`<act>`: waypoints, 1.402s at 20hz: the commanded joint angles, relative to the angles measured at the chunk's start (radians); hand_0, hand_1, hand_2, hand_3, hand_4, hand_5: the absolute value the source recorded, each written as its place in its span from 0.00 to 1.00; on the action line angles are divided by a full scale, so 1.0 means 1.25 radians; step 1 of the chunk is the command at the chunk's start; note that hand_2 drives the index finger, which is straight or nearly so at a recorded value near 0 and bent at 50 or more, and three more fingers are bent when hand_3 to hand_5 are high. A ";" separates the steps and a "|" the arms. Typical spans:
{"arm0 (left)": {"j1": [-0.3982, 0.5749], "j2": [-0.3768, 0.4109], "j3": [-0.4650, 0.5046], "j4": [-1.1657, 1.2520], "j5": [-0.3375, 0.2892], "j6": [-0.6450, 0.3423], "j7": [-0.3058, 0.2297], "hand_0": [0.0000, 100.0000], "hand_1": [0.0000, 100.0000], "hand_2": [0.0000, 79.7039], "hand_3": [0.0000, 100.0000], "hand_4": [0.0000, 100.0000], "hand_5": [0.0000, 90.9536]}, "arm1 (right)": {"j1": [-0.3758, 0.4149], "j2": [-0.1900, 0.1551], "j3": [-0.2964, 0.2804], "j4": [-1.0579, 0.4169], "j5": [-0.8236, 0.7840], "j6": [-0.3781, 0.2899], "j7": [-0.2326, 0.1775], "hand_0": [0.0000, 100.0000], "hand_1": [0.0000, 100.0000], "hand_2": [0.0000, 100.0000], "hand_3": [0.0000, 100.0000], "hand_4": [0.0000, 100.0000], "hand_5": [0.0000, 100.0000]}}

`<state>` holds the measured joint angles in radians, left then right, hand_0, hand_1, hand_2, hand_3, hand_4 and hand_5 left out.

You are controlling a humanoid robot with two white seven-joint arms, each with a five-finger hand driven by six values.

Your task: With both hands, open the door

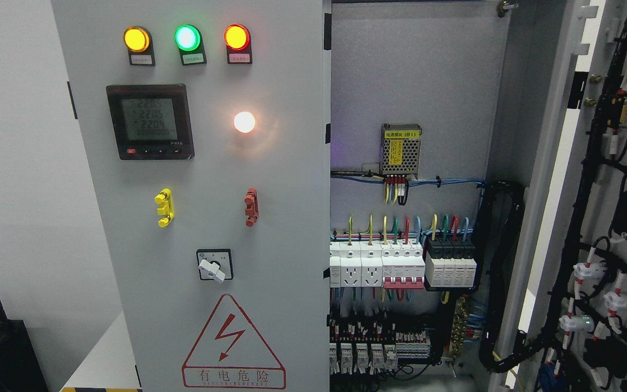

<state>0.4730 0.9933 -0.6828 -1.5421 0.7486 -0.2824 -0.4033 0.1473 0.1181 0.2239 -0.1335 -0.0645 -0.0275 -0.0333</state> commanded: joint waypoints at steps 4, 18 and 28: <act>0.122 -0.292 0.193 0.428 -0.116 -0.108 -0.001 0.00 0.00 0.00 0.00 0.04 0.00 | -0.001 0.000 -0.001 0.000 -0.001 0.000 -0.002 0.00 0.00 0.00 0.00 0.00 0.00; -0.007 -0.570 0.188 0.920 -0.162 -0.168 0.001 0.00 0.00 0.00 0.00 0.04 0.00 | -0.001 0.000 0.000 0.000 0.000 0.000 0.000 0.00 0.00 0.00 0.00 0.00 0.00; -0.251 -0.740 0.197 1.296 -0.217 -0.167 0.024 0.00 0.00 0.00 0.00 0.04 0.00 | -0.001 0.000 0.000 0.000 0.000 0.000 -0.002 0.00 0.00 0.00 0.00 0.00 0.00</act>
<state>0.3239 0.3196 -0.4619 -0.4356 0.5245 -0.4971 -0.3936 0.1458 0.1181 0.2239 -0.1335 -0.0646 -0.0275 -0.0390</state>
